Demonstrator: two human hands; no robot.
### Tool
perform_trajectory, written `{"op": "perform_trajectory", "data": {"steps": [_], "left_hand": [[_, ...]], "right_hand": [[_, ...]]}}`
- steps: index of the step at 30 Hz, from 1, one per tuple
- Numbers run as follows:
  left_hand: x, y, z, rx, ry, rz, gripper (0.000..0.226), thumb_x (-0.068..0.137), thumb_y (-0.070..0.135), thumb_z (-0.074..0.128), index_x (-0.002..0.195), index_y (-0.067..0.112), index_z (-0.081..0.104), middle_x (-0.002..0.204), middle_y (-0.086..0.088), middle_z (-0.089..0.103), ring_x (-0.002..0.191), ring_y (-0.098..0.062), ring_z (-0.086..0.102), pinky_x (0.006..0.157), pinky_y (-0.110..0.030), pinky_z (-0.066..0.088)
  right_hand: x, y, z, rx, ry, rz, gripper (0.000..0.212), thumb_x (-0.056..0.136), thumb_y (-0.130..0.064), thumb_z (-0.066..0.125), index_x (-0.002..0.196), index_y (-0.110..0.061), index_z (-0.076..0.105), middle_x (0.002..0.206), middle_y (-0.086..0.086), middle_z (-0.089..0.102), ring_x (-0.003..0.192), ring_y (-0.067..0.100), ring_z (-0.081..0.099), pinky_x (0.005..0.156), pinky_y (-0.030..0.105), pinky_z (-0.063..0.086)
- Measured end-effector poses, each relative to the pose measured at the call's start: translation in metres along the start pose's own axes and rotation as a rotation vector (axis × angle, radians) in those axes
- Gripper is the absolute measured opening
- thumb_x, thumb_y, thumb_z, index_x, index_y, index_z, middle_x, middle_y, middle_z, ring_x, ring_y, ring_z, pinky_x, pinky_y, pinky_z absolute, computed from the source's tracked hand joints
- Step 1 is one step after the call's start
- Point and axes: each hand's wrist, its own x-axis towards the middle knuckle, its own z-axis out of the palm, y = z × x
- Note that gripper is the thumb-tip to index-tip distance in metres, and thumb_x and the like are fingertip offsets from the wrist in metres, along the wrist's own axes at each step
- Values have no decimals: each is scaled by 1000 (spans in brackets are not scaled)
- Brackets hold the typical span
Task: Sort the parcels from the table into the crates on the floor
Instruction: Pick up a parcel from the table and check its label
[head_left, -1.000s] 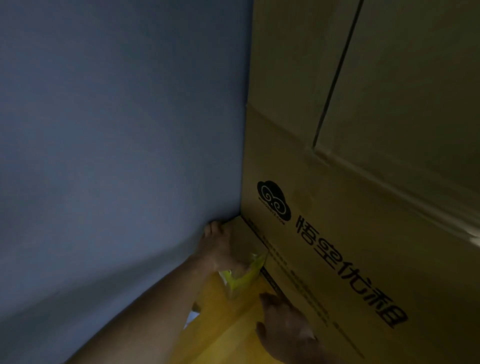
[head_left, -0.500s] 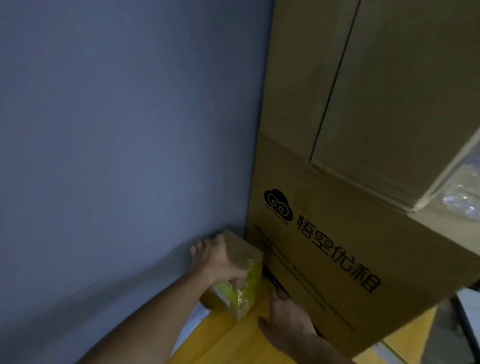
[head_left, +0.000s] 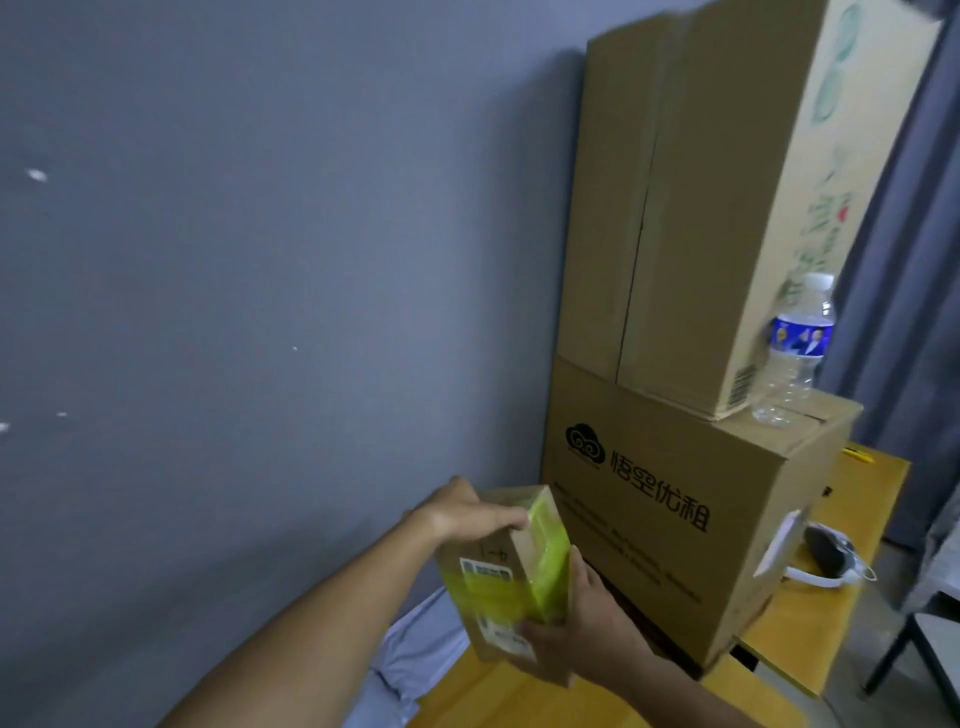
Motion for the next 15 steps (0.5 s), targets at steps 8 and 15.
{"op": "perform_trajectory", "data": {"steps": [8, 15], "left_hand": [[-123, 10, -58, -153, 117, 177, 104, 70, 79, 67, 146, 13, 42, 145, 1, 49, 132, -22, 51, 100, -30, 43], [-182, -26, -41, -563, 57, 301, 129, 46, 77, 78, 153, 24, 30, 145, -1, 53, 127, -17, 53, 104, -39, 41]], "right_hand": [[-81, -41, -24, 387, 180, -125, 76, 63, -62, 78, 130, -43, 45, 126, -8, 59, 107, 10, 64, 90, 34, 57], [-135, -46, -66, 737, 88, -145, 35, 89, -31, 77, 120, -24, 63, 104, -5, 78, 94, 15, 76, 90, 42, 61]]}}
